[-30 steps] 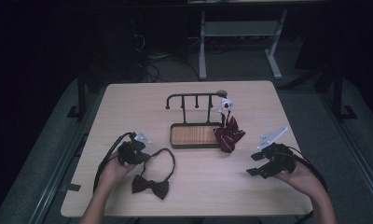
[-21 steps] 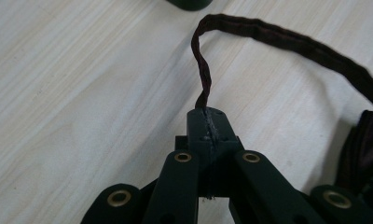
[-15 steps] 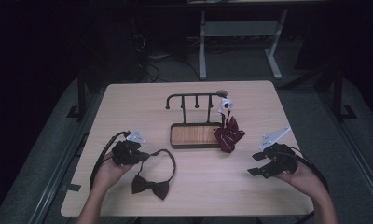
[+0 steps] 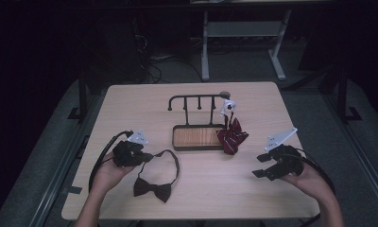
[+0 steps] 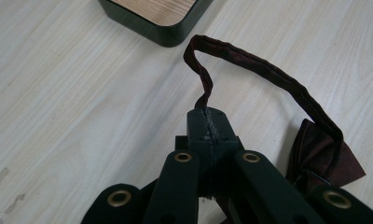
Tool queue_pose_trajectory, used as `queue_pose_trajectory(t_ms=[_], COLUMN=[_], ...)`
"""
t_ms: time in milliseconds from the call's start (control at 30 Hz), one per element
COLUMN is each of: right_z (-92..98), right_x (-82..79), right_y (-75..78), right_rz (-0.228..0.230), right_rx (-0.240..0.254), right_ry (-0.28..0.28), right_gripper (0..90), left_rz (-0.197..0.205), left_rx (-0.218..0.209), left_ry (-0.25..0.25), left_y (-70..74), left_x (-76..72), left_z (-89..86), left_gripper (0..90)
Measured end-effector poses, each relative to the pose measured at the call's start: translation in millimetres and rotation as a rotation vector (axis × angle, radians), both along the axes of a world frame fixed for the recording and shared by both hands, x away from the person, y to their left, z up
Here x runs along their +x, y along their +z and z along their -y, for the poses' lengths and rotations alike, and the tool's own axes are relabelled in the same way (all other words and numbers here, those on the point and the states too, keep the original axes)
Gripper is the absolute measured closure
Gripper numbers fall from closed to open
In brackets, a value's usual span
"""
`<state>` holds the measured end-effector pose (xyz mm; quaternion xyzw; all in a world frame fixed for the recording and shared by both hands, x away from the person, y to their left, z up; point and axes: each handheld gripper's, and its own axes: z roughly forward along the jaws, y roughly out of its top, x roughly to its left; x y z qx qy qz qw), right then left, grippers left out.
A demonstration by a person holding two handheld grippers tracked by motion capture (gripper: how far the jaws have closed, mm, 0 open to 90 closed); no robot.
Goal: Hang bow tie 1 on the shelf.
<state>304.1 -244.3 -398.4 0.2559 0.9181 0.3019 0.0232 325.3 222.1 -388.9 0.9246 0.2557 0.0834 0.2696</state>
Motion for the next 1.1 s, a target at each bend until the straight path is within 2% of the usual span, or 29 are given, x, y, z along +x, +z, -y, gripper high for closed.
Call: queue_pose_trajectory(t_ms=[233,567,700,800,1000,1100], right_z=[-0.5,-1.3,-2.2,-2.7,-4.1,-3.9], right_x=[1.4,2.2,2.3,2.6,1.7,0.5], right_y=[0.2,-1.7,-2.0,-0.8,-2.1,-0.5], right_rz=[0.003,-0.007,-0.008,-0.002,-0.001,-0.001], right_rx=[-0.004,-0.002,-0.003,-0.005,-0.009,-0.005], right_ry=[0.006,0.007,0.011,0.013,0.021,0.020], right_gripper=[36.7,36.7,36.7,36.7,36.7,36.7], left_rz=[0.013,0.015,0.018,0.013,0.025,0.021], left_rx=[0.018,0.013,0.012,-0.002,0.013,0.007], left_ry=[-0.021,-0.037,-0.059,-0.060,-0.083,-0.091], left_y=[18.7,36.0,42.9,47.9,61.0,66.2], left_x=[-2.2,-3.5,-3.0,-4.1,-4.9,-5.8], left_z=[0.1,-2.2,-3.4,-3.4,-1.0,1.7], left_gripper=[89.9,89.9,89.9,89.9,89.9,89.9])
